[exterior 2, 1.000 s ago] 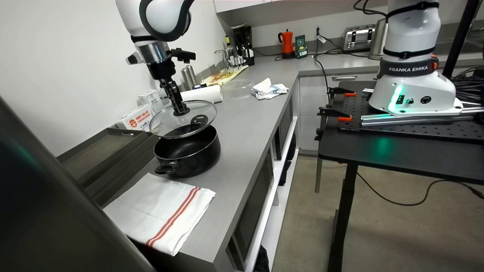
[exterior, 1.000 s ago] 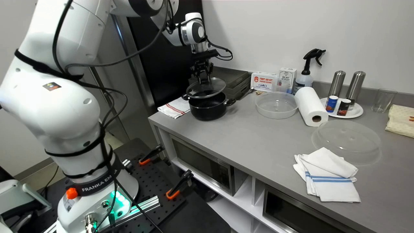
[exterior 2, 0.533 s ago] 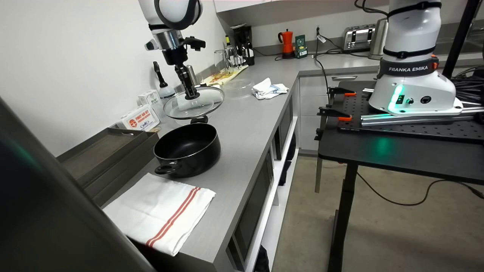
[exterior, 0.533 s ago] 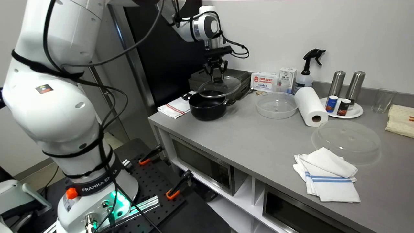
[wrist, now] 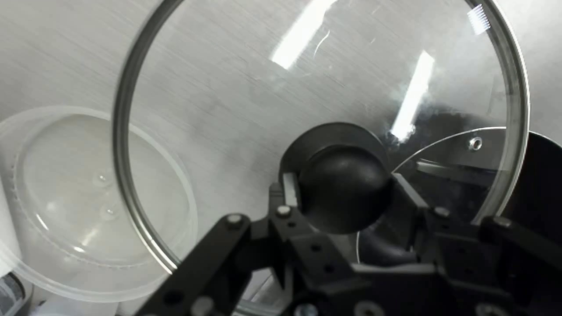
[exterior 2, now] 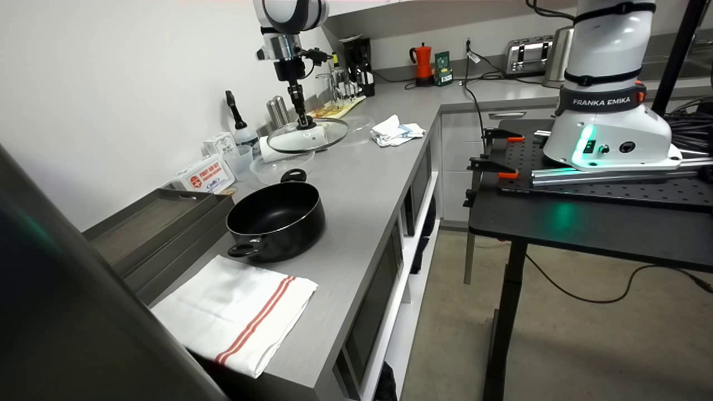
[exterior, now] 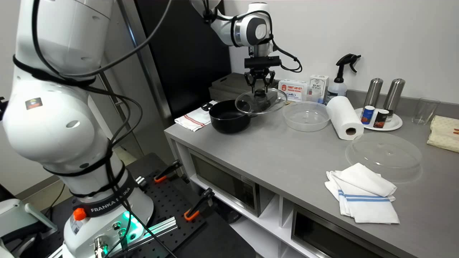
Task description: Remove the lid from the pot
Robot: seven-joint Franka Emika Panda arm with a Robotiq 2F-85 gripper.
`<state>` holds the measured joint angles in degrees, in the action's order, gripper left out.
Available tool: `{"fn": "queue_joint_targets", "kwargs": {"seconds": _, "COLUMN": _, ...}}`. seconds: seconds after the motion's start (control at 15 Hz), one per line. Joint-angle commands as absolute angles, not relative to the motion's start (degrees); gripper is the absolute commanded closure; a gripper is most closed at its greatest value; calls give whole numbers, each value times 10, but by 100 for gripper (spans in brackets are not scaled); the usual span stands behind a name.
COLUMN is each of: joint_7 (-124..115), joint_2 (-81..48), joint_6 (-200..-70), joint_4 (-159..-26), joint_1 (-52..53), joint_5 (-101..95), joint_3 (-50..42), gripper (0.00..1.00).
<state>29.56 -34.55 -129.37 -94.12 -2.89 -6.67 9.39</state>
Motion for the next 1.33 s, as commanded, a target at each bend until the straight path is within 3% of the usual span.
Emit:
{"fn": "queue_joint_targets", "kwargs": {"seconds": 0.0, "joint_7": 322, "joint_2": -303, "joint_6": -1326, "joint_4": -999, "joint_1": -71, "joint_5": -16, "joint_3": 95, "gripper": 75}}
{"fn": "queue_joint_targets", "kwargs": {"seconds": 0.47, "joint_7": 346, "joint_2": -308, "joint_6": -1373, "joint_4": -1060, "joint_1": -132, "joint_5": 24, "joint_3": 73, "gripper": 75}}
{"fn": "queue_joint_targets", "kwargs": {"seconds": 1.27, "joint_7": 325, "joint_2": -388, "joint_6": -1395, "joint_4": -1060, "joint_1": -123, "joint_5": 5, "joint_3": 58, "gripper": 75}}
